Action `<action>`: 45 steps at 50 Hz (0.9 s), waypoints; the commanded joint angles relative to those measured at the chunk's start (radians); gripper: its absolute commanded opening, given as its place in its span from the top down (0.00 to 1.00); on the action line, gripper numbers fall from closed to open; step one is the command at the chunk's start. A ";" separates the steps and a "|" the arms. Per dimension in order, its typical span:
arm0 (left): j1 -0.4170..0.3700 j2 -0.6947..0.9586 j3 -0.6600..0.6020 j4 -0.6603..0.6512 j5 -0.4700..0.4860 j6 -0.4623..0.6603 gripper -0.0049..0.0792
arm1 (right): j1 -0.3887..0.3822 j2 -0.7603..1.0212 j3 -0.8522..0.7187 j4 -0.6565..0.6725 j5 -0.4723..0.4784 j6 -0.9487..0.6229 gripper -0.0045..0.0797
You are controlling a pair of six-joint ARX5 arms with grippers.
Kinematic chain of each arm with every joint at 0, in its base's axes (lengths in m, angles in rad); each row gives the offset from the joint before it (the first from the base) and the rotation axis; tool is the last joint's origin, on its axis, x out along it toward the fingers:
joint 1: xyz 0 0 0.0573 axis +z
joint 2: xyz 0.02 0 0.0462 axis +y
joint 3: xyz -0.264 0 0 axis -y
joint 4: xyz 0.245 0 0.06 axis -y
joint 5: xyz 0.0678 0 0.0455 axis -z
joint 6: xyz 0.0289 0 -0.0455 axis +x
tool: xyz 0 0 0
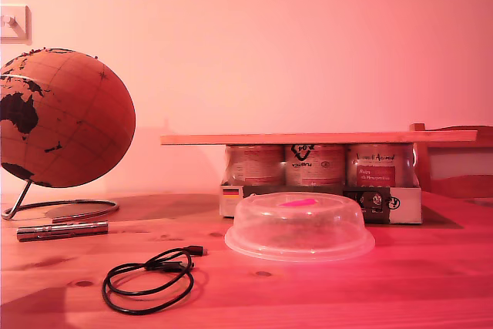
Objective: Slide the USB wire to the right
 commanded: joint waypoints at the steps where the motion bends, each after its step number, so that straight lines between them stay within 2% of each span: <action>1: 0.101 0.007 -0.036 0.090 0.195 -0.108 0.97 | -0.039 -0.006 0.033 0.130 -0.134 0.024 0.96; 14: 0.101 0.007 -0.036 0.118 0.197 -0.109 0.97 | -0.039 -0.006 0.035 0.137 -0.138 0.029 0.96; 19: 0.092 0.007 -0.030 0.174 0.240 -0.173 0.97 | -0.039 -0.006 0.042 0.173 -0.190 0.077 0.96; 21: 0.087 0.007 -0.019 0.175 0.260 -0.173 0.97 | -0.039 -0.006 0.047 0.183 -0.215 0.083 0.96; 23: 0.080 0.008 -0.006 0.167 0.283 -0.220 0.97 | -0.036 -0.006 0.055 0.177 -0.241 0.084 0.96; 35: 0.024 0.034 0.093 -0.045 0.413 -0.268 0.97 | 0.040 -0.006 0.105 0.046 -0.448 0.096 0.96; 45: -0.030 0.114 0.156 -0.138 0.431 -0.255 0.97 | 0.177 -0.002 0.124 -0.116 -0.474 0.147 0.96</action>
